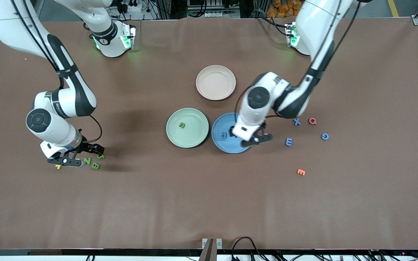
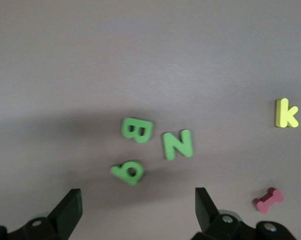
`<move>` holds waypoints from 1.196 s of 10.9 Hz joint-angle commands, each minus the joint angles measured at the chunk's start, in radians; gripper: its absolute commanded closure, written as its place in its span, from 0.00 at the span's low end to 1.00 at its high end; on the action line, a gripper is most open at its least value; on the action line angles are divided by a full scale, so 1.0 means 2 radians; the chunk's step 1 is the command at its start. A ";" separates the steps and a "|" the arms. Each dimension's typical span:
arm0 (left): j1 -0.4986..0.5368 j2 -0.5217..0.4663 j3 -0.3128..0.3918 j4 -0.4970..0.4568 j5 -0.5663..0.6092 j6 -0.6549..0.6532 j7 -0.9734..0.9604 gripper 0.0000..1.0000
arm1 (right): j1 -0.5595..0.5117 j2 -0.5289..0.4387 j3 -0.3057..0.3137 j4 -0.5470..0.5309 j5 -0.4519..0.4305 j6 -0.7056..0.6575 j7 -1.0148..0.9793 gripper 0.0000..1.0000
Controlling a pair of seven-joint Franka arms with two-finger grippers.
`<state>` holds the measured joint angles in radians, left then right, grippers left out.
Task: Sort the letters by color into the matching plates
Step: 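Release the letters onto the plates and draw both grippers back, then grasp the blue 3 with the left gripper while the right gripper grasps green 9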
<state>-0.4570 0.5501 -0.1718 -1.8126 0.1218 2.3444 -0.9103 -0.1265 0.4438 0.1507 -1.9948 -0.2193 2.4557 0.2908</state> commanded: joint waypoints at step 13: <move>0.156 -0.082 -0.003 -0.220 0.056 0.171 0.306 0.00 | -0.009 0.072 0.010 0.008 -0.021 0.078 0.009 0.00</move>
<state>-0.1768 0.3805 -0.1698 -2.2383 0.1783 2.6556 -0.3158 -0.1383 0.5837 0.1620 -1.9767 -0.2361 2.6043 0.2891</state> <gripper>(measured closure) 0.000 0.000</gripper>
